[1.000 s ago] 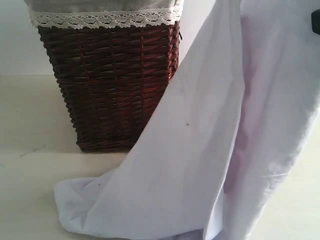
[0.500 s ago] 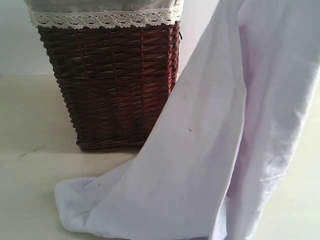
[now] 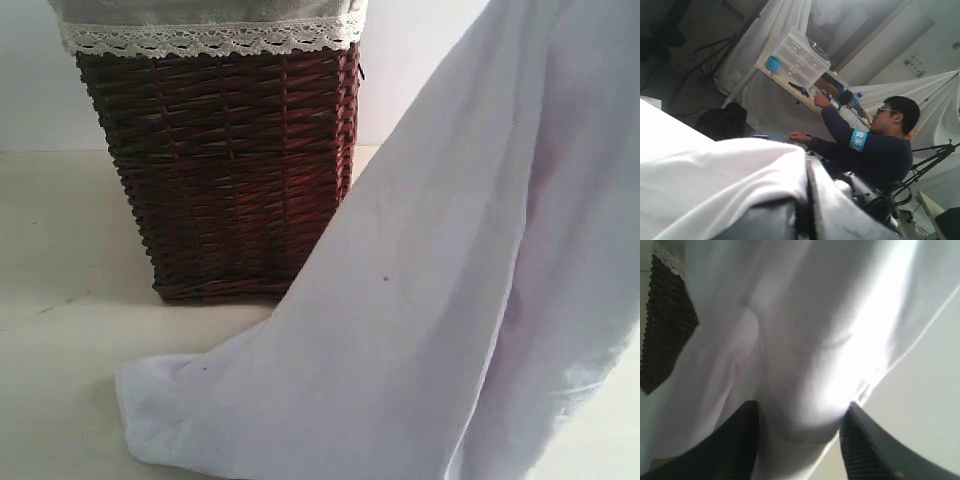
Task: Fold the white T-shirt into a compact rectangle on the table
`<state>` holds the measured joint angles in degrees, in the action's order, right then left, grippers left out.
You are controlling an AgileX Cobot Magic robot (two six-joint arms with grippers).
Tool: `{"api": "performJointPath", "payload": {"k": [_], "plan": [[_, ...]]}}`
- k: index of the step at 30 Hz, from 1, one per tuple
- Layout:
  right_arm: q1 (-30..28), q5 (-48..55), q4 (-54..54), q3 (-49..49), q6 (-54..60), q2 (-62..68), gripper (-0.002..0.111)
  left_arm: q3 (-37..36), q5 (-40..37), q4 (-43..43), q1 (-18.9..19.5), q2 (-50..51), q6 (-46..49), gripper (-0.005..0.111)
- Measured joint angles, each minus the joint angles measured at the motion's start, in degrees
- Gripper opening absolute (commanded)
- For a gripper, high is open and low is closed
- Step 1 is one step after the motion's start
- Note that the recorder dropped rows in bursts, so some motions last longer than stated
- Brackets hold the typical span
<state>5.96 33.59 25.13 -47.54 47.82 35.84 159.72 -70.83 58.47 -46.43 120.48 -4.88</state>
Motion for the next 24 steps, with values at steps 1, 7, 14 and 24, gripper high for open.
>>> {"api": "performJointPath", "payload": {"k": [1,7,14,24], "plan": [[0.00,-0.18,0.00,0.00,-0.38,0.87,0.022,0.00,0.00,0.25,0.00,-0.36,0.00,0.000],[0.00,-5.19,0.13,0.00,-1.24,3.90,0.000,0.00,-0.11,1.53,0.12,-0.81,0.00,0.011],[0.00,-8.72,-10.40,0.00,-11.99,2.63,0.000,0.00,0.10,-10.76,6.33,-3.40,0.64,0.059],[0.00,-8.40,-13.04,-0.21,-19.18,7.62,0.000,0.10,0.32,-13.42,16.31,-10.08,1.26,0.056]]}}
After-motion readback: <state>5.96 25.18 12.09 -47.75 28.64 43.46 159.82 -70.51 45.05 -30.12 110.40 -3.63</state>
